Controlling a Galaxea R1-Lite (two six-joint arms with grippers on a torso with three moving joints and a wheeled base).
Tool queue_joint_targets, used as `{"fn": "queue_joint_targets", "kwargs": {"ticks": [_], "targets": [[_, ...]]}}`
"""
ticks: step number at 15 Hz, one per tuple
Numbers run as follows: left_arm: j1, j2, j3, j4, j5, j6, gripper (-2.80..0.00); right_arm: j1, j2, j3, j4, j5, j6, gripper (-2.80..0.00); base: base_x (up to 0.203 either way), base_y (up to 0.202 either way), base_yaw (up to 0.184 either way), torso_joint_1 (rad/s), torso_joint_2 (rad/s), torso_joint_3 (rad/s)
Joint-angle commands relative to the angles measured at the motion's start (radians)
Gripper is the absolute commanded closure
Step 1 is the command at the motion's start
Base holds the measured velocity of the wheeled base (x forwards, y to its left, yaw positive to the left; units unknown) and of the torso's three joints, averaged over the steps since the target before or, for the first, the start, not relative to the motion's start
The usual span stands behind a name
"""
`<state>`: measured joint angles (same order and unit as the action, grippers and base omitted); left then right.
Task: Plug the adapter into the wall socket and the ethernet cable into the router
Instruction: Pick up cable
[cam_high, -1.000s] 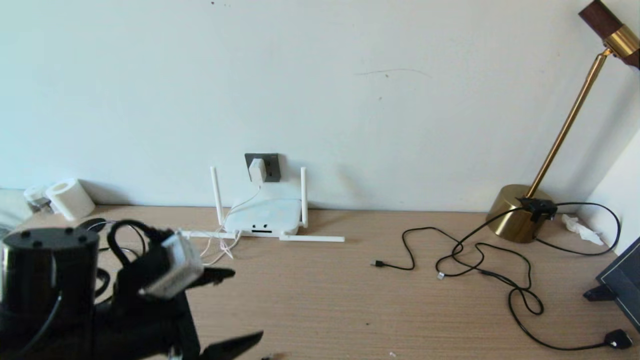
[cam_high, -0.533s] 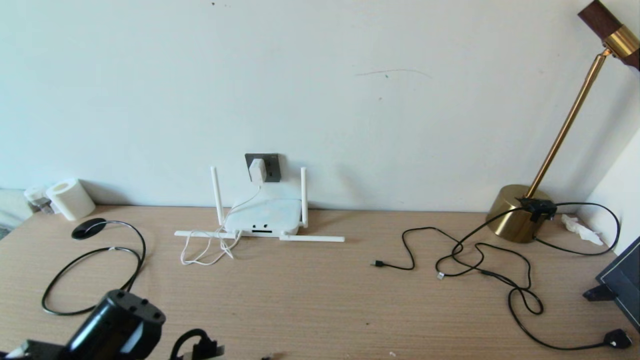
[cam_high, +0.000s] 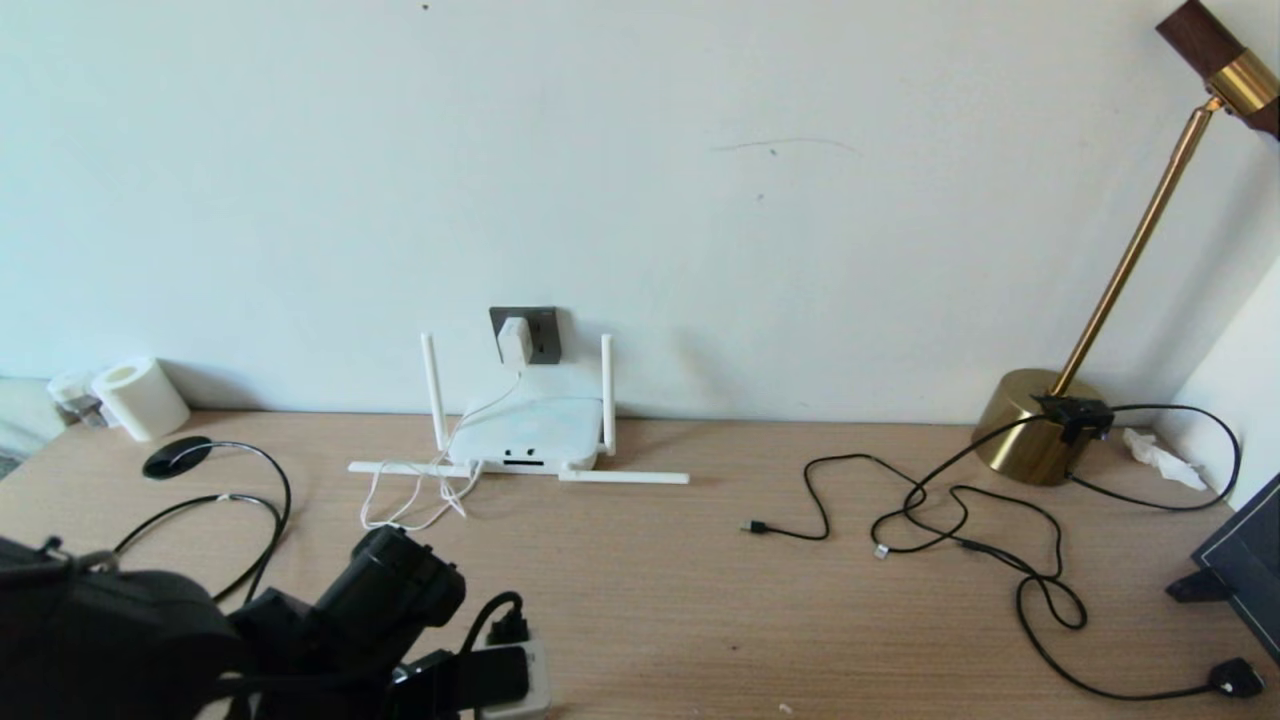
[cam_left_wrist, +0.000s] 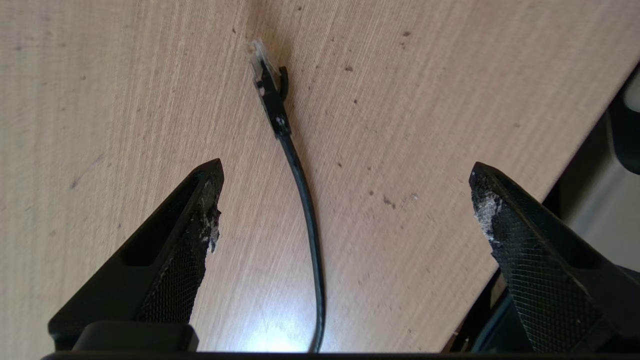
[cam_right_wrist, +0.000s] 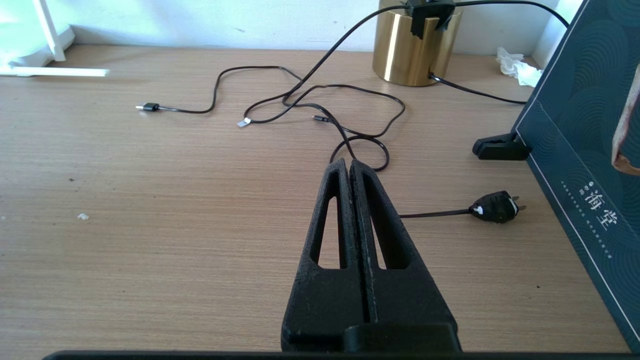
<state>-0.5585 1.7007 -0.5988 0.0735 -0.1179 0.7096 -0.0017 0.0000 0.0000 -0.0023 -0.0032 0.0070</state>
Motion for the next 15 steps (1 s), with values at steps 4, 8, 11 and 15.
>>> {"fn": "queue_joint_targets", "kwargs": {"ticks": [4,8,11,15], "targets": [[0.004,0.128,-0.024,-0.051,0.000,0.005,-2.80,0.000,0.000,0.000,-0.001,0.000,0.001,0.00,0.000,0.000,0.000,0.000,0.00,0.000],[0.003,0.159,-0.039,-0.051,0.000,0.009,-2.80,0.000,0.000,0.000,-0.001,0.000,0.001,0.00,0.000,0.000,0.000,0.000,0.00,0.000],[0.003,0.177,-0.048,-0.049,0.003,0.010,-2.80,0.000,0.000,0.000,-0.001,0.000,0.001,0.00,0.000,0.000,0.000,0.000,0.00,0.000],[0.002,0.198,-0.067,-0.051,0.060,0.008,-2.80,0.000,0.000,0.000,-0.001,0.000,0.001,0.00,0.000,0.000,0.000,0.000,0.00,0.000]]}}
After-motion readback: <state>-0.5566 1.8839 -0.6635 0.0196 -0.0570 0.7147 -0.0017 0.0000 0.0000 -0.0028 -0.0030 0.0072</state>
